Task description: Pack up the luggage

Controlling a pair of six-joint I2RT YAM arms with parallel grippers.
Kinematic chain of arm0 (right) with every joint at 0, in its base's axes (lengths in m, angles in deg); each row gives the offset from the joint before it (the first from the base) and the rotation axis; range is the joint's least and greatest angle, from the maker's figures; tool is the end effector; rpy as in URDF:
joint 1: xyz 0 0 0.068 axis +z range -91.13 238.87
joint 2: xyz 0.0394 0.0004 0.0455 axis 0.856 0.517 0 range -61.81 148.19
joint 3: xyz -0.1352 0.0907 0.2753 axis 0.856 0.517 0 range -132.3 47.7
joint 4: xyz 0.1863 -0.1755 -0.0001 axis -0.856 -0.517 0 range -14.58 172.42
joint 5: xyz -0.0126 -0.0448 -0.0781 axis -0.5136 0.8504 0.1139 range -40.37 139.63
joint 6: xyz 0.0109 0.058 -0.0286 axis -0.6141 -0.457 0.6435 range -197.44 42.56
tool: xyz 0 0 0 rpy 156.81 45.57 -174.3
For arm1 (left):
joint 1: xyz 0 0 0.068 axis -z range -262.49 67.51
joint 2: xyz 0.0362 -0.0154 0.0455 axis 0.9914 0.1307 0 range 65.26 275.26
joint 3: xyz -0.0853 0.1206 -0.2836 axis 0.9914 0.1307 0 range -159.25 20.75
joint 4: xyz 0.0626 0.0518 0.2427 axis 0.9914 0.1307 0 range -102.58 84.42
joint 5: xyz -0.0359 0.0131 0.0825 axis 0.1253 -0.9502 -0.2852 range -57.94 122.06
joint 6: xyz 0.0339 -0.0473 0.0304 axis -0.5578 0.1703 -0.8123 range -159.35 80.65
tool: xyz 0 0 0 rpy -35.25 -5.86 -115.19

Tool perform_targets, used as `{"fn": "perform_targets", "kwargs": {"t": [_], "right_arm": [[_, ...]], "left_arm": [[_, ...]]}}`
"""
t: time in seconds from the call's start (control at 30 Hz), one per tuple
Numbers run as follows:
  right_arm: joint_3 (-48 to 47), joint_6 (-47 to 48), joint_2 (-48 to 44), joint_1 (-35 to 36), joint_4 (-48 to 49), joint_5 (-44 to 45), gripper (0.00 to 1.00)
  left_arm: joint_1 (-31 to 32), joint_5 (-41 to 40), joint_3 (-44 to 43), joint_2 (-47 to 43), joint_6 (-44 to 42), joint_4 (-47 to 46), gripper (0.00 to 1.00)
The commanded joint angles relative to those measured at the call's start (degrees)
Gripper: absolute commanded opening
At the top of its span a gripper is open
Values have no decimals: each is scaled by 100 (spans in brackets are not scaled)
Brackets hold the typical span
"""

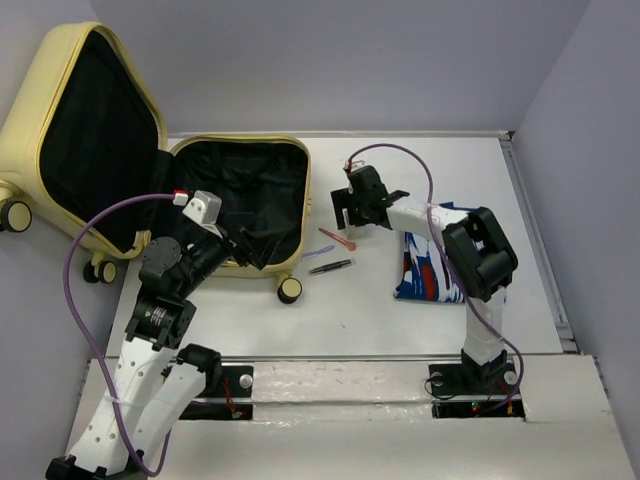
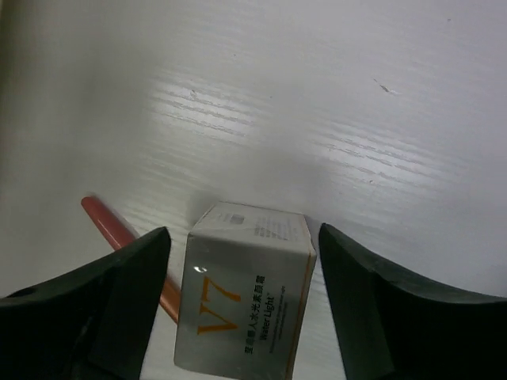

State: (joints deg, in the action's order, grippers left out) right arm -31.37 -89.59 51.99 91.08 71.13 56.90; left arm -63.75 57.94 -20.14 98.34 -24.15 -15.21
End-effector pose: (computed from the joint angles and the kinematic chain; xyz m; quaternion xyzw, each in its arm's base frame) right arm 0.3959 0.2416 0.2223 -0.1379 0.9154 0.0866 0.3682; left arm 0.0928 -0.0553 0.3976 0.1913 0.6180 -0.3557 0.6745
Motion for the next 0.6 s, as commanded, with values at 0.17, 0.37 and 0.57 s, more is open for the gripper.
{"fn": "perform_targets", "kwargs": {"t": [0.17, 0.37, 0.57], "right_arm": [[-636, 238, -304, 198, -111, 1206, 30], [-565, 529, -1500, 864, 398, 813, 26], [-1557, 318, -914, 1551, 742, -286, 27]], "left_arm": [[59, -75, -253, -56, -123, -123, 99], [59, -145, -253, -39, -114, -115, 99], [42, -426, -262, -91, -123, -44, 99]]}}
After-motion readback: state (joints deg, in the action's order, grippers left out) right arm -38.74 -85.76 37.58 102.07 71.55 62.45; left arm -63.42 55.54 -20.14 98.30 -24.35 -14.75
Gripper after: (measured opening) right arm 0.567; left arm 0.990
